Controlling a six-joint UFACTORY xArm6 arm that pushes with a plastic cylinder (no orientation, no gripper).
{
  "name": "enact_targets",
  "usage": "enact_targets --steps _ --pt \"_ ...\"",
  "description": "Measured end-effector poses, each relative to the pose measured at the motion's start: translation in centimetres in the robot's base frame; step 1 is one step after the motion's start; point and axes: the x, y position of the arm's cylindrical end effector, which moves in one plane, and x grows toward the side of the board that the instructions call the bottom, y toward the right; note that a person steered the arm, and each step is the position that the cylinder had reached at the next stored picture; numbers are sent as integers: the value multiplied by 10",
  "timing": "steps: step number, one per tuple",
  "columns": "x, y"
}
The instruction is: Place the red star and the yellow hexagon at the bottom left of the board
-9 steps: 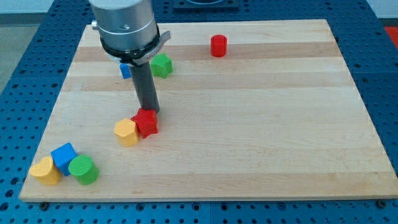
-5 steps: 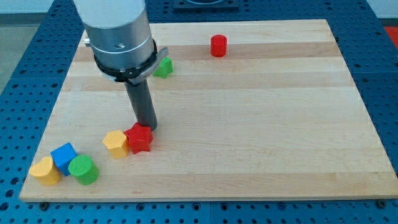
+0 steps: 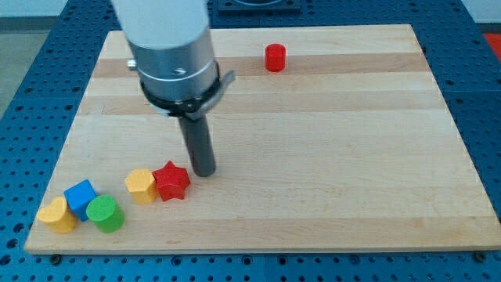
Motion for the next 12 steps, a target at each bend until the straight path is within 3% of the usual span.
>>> enact_targets --steps 2,7,12 --pt "13 28" --pt "-15 -90" --pt "2 41"
